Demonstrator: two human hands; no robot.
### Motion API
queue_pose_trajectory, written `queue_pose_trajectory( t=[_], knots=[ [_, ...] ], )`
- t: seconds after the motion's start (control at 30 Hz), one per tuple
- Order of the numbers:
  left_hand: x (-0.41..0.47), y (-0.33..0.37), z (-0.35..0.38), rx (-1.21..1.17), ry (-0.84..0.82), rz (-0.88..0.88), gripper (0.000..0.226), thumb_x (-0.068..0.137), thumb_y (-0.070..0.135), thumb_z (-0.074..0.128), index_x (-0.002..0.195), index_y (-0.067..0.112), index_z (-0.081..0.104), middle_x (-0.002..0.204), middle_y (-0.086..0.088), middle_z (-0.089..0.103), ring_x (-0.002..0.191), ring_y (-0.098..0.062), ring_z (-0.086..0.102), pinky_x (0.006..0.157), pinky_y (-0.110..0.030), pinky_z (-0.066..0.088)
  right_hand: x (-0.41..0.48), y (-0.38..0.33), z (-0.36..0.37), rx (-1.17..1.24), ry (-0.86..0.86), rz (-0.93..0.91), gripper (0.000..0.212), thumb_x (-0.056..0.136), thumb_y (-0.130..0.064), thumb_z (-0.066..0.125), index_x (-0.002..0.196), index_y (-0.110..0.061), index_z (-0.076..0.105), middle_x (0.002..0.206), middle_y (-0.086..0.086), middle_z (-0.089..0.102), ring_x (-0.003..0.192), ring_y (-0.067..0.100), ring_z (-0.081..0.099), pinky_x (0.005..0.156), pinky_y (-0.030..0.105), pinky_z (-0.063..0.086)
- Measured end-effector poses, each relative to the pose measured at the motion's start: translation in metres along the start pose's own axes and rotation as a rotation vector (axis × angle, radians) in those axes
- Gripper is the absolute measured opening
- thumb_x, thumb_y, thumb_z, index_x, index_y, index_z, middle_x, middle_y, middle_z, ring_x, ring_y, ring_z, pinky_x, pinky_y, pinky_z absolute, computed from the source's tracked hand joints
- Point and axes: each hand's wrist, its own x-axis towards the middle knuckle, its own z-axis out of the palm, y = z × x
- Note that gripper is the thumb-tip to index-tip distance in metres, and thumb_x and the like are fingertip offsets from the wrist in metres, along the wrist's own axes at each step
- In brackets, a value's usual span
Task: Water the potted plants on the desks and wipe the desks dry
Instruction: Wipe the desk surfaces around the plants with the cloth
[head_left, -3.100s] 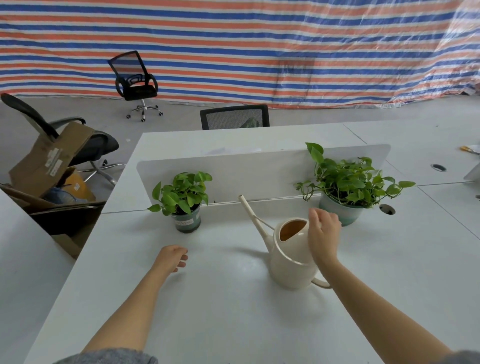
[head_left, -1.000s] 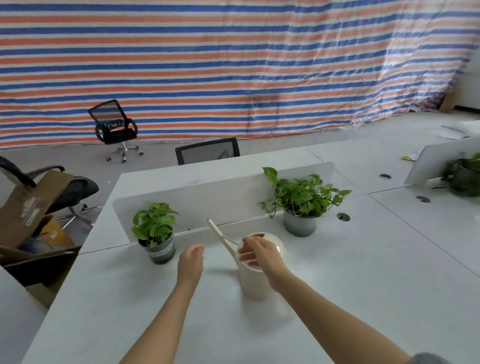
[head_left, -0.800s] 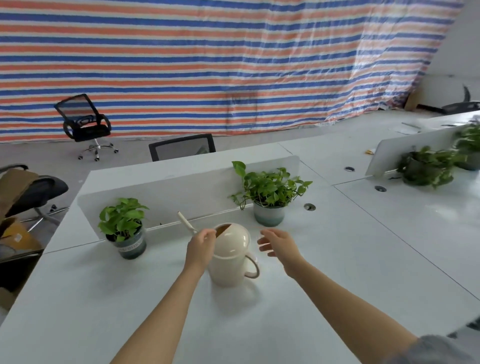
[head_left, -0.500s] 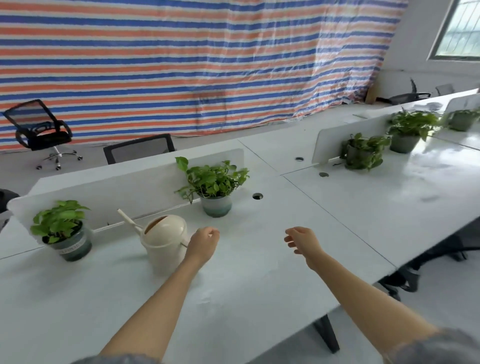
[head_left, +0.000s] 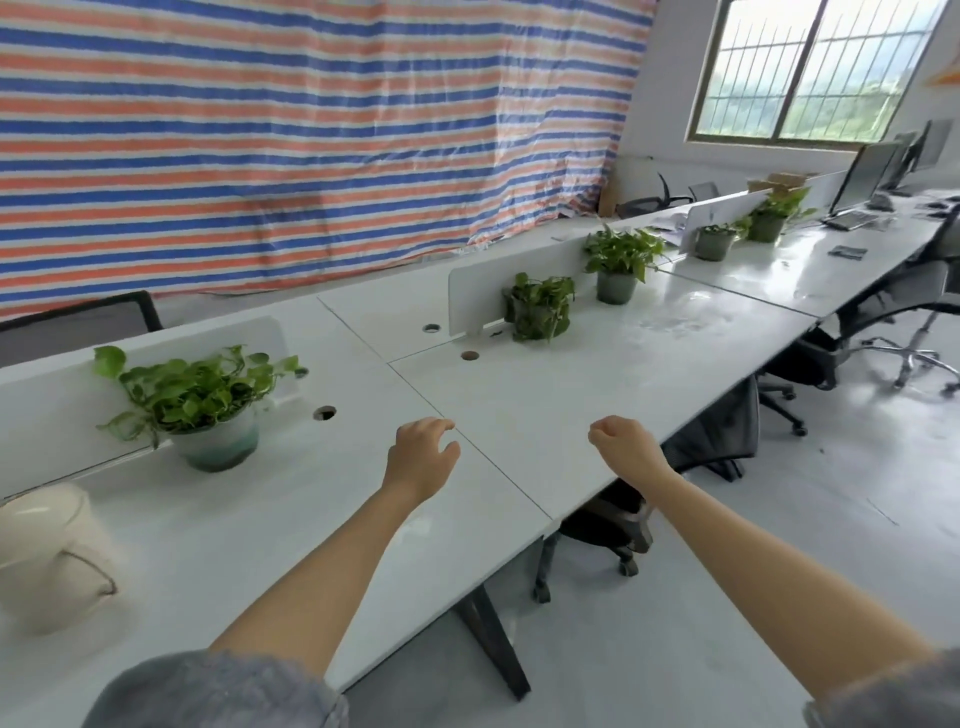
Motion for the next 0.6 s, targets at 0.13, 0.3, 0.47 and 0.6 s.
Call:
queue_pose_trajectory(
  t=[0.13,0.3,0.47,0.6],
  knots=[
    [0.042,0.048,0.038,0.053,-0.019,0.057,0.040,0.095,0.025,0.043,0.133,0.014,0.047,0.142,-0.001,0.045,0.136,-0.024,0.030,0.106,-0.037,0.031,0.041,0.040,-0.045,-0.049,0.050,0.003,0.039,0.094,-0.023,0.043,0.129,-0.008,0.050,0.131,0.010,0.055,0.119,0.027,0.050,0.095,0.035,0.040],
    [0.114,0.103,0.088,0.055,-0.051,0.105,0.042,0.095,0.026,0.041,0.135,0.014,0.044,0.145,-0.002,0.042,0.137,-0.024,0.028,0.108,-0.038,0.029,0.107,0.081,-0.098,-0.065,0.097,0.032,0.041,0.093,-0.023,0.044,0.133,-0.012,0.046,0.132,0.012,0.053,0.119,0.026,0.049,0.089,0.031,0.040],
    [0.205,0.184,0.159,0.004,-0.136,0.153,0.042,0.095,0.026,0.040,0.136,0.014,0.043,0.146,-0.003,0.041,0.137,-0.025,0.027,0.108,-0.038,0.029,0.185,0.130,-0.167,-0.060,0.131,0.111,0.043,0.093,-0.024,0.046,0.135,-0.013,0.043,0.133,0.013,0.051,0.122,0.026,0.047,0.092,0.033,0.040],
    [0.263,0.262,0.222,-0.011,-0.222,0.221,0.042,0.095,0.025,0.041,0.135,0.014,0.044,0.145,-0.003,0.042,0.137,-0.025,0.028,0.108,-0.038,0.029,0.233,0.184,-0.229,-0.031,0.279,0.178,0.037,0.092,-0.019,0.046,0.127,-0.008,0.051,0.123,0.013,0.058,0.113,0.027,0.052,0.089,0.032,0.043]
  ],
)
